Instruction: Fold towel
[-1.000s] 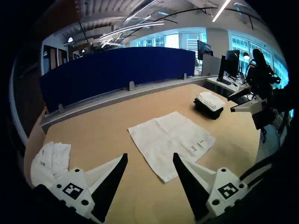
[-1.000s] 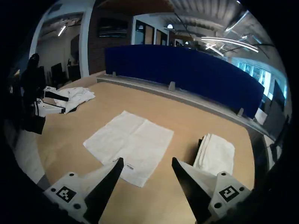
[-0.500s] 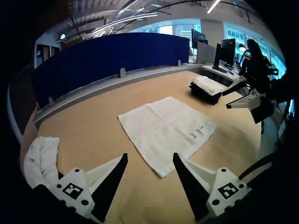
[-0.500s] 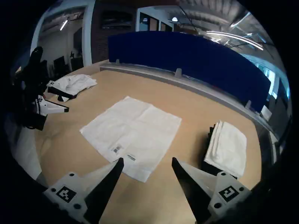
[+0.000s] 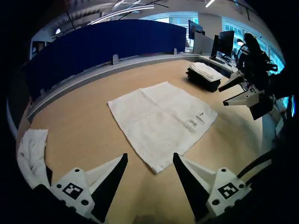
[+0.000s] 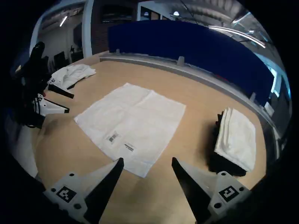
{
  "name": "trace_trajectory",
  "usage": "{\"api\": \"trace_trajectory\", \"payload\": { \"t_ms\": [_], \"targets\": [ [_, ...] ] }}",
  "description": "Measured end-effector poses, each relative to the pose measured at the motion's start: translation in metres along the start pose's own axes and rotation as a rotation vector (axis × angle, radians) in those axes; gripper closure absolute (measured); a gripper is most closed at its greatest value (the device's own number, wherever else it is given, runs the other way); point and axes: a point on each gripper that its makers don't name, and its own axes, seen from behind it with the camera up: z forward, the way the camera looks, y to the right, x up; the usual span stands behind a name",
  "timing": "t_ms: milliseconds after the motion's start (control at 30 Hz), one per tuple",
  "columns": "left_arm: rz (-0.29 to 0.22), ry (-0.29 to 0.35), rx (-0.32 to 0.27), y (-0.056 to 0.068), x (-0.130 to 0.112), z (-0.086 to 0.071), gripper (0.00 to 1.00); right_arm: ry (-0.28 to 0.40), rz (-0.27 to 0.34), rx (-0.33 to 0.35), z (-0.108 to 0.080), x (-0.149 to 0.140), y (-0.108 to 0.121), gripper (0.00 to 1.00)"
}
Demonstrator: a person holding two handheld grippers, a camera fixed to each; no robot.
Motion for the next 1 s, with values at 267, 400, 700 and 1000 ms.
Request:
{"api": "trace_trajectory", "payload": {
  "t_ms": [267,400,700,1000],
  "targets": [
    [-0.005,-0.049,-0.014,0.003,-0.018,0.013,0.1,-0.041,0.01,0.012,0.012,-0.017,-0.002,0.0],
    [-0.02,-0.083,-0.035,0.006,-0.028,0.018,0.1,-0.066,0.006,0.019,0.016,-0.025,-0.003,0.0],
    [-0.03,-0.149,-0.045,0.005,-0.04,0.026,0.11,-0.135,-0.007,0.028,0.022,-0.041,-0.003,0.03],
    [-0.04,-0.18,-0.039,0.006,-0.046,0.03,0.12,-0.165,0.005,0.057,0.026,-0.05,-0.009,0.18]
  ]
}}
